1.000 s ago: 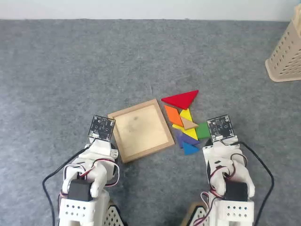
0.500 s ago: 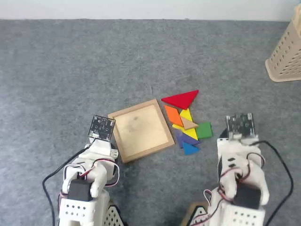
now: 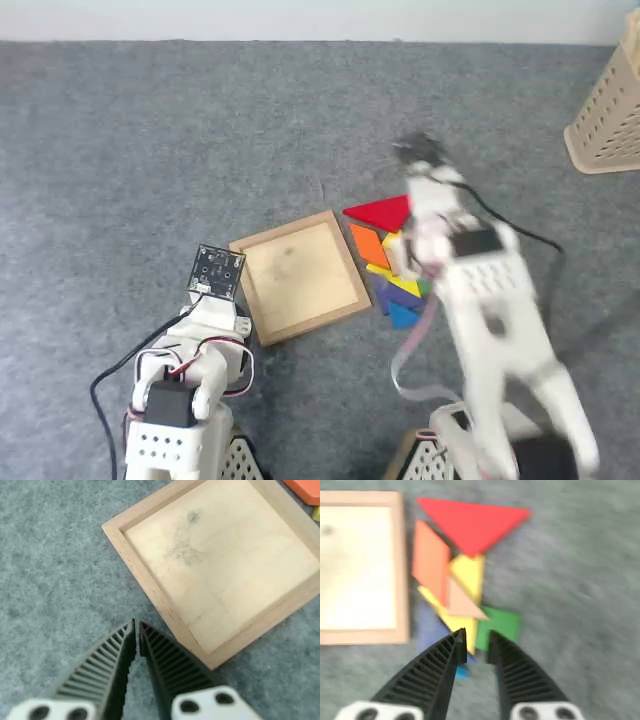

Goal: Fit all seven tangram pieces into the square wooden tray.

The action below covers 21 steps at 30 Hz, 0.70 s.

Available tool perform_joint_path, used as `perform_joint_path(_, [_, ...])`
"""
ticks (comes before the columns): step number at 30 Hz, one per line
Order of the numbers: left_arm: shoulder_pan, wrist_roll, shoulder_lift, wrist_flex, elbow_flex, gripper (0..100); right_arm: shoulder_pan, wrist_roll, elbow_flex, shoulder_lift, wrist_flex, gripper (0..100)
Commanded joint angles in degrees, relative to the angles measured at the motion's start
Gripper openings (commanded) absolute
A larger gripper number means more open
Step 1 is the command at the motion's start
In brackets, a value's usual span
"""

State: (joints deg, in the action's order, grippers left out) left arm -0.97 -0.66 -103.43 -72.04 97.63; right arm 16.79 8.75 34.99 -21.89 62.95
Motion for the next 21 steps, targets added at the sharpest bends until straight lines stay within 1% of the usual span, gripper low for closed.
perform_joint_path(1, [0.0,0.4,-1.2,-0.4,-1.1,1,2.5,-5.0,-13.6,13.4,-1.3,14.7])
perform_joint_path(4, [0.0,0.4,-1.2,-0.4,-1.1,1,2.4,-9.9,-21.2,22.0,-2.9,14.8])
perform_joint_path(8, [0.0,0.4,-1.2,-0.4,-1.1,1,2.4,-15.4,-28.1,29.7,-3.3,14.9])
perform_joint_path(12, [0.0,0.4,-1.2,-0.4,-1.1,1,2.3,-16.6,-31.5,34.5,-4.9,14.9])
perform_joint_path(16, [0.0,0.4,-1.2,-0.4,-1.1,1,2.0,-17.0,-31.9,36.4,-2.9,15.3])
perform_joint_path(18, [0.0,0.4,-1.2,-0.4,-1.1,1,2.2,-16.7,-31.9,36.4,-2.5,18.9])
perform_joint_path(21, [0.0,0.4,-1.2,-0.4,-1.1,1,2.4,-16.6,-32.1,36.7,-3.2,27.2])
